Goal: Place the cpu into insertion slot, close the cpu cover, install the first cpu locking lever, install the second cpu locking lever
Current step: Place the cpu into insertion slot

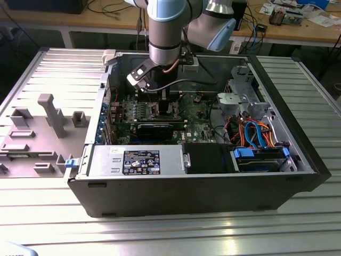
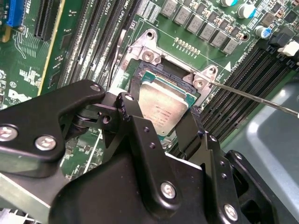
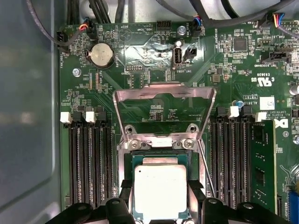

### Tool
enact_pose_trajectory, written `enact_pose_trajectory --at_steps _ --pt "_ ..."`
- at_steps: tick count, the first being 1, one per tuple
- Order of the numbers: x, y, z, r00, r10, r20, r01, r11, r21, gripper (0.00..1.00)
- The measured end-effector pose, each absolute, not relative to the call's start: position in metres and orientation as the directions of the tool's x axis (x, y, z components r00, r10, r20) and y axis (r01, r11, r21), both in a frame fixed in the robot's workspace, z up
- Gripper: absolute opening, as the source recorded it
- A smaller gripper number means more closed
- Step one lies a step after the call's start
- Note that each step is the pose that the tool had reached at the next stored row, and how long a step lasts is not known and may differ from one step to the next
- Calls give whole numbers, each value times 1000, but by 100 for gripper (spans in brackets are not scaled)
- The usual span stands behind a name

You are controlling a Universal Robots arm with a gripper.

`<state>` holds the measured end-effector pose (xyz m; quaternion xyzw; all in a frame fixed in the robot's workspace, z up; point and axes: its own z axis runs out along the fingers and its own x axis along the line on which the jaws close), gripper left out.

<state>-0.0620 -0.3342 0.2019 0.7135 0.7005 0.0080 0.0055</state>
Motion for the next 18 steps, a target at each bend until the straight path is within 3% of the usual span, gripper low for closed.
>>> enact_pose_trajectory --at_steps 18 --pt "-62 -334 196 17 1000 -1 1000 -17 19 55"
